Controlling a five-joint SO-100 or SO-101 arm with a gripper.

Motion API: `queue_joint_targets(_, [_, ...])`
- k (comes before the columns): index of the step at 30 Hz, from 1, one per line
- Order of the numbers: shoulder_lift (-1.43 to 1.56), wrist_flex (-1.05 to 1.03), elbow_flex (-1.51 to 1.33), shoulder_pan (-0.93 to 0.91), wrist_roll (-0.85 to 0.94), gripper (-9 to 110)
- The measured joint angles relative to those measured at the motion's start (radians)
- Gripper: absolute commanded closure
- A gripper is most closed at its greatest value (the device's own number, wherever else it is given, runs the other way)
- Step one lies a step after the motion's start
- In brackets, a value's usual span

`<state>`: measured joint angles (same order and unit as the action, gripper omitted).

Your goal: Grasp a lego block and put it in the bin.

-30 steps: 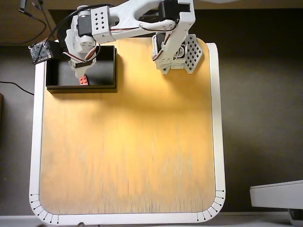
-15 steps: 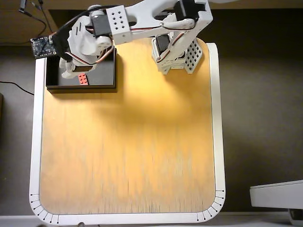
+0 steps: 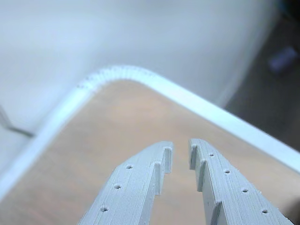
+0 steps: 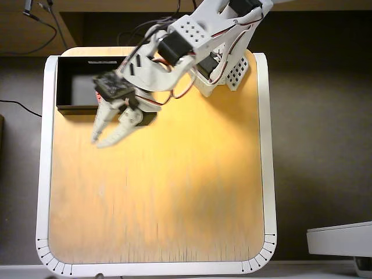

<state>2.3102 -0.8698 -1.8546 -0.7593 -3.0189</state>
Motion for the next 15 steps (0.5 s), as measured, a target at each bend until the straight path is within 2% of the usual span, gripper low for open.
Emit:
queue_joint_targets(8, [0.14,0.0,-0.006,0.359,0.011,101])
queue_joint_targets(15, [0.345,0.0,-0.161,0.635,0.0,101])
